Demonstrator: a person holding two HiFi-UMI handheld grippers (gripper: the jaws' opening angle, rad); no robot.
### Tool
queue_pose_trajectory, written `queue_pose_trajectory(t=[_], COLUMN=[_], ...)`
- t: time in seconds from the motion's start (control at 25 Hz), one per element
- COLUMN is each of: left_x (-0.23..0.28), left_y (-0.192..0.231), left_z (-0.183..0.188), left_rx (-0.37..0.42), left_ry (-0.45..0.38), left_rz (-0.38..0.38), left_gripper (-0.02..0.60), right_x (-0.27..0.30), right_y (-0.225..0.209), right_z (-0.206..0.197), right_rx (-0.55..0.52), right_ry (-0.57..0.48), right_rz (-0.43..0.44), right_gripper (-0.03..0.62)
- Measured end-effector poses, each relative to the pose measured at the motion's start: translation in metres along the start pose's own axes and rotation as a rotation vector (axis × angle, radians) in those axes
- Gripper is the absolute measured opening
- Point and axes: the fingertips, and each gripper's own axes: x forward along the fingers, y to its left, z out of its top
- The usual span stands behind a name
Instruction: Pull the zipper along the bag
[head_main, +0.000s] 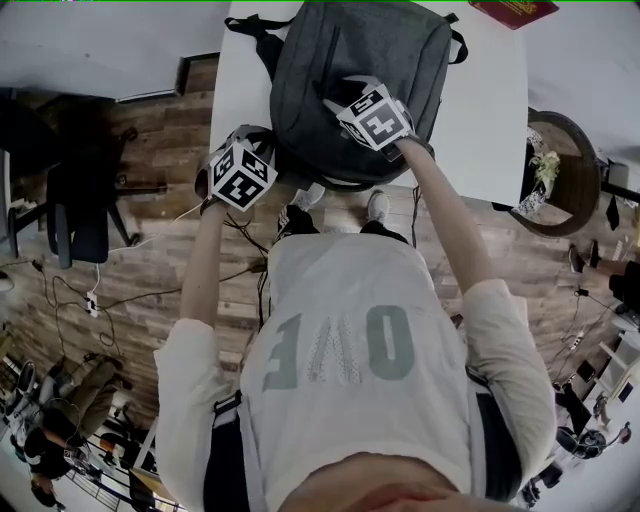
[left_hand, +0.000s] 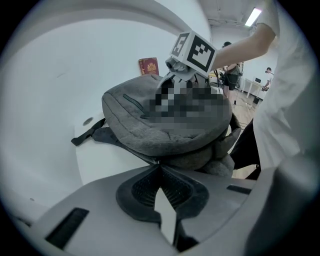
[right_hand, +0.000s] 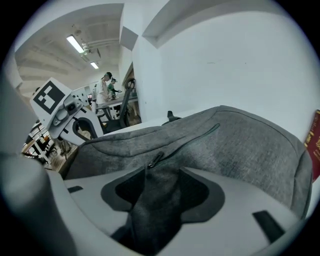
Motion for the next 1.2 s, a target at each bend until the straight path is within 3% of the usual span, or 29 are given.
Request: queue_pose_trajectory(t=[0.04, 0.08, 0.24, 0.52, 0.84, 1.2], left_x=[-0.002, -0.005, -0.010, -0.015, -0.025, -0.030], left_y=[-0.003, -0.005, -0.010, -0.040, -0.083, -0.099], left_z=[0.000, 0.000, 0.003, 0.009, 0.021, 0.032], left_rx=[-0.015, -0.031, -0.060, -0.044, -0.079, -0.119], left_ry=[-0.007, -0.013, -0.013, -0.019, -0.050, -0.023], left_rz=[-0.006, -0.007, -0.018, -0.114, -0.186, -0.172], left_gripper=[0.025, 0.025, 0.025, 0.025, 0.025, 0.025], right_x=[0.000, 0.001, 0.001, 0.003, 0.002, 0.001], right_y=[0.004, 0.007, 0.009, 0.010, 0.010, 0.009], right_z=[-0.001, -0.001, -0.001, -0.002, -0.001, -0.002], right_rx=[-0.018, -0.035, -0.058, -0.065, -0.070, -0.085], right_ry=[0.000, -0.002, -0.003, -0.004, -0.006, -0.010], right_rz=[0.010, 0.017, 0.008, -0.012, -0.012, -0.009], right_gripper=[0.253, 0.256, 0.256, 0.256, 0.256, 0.256])
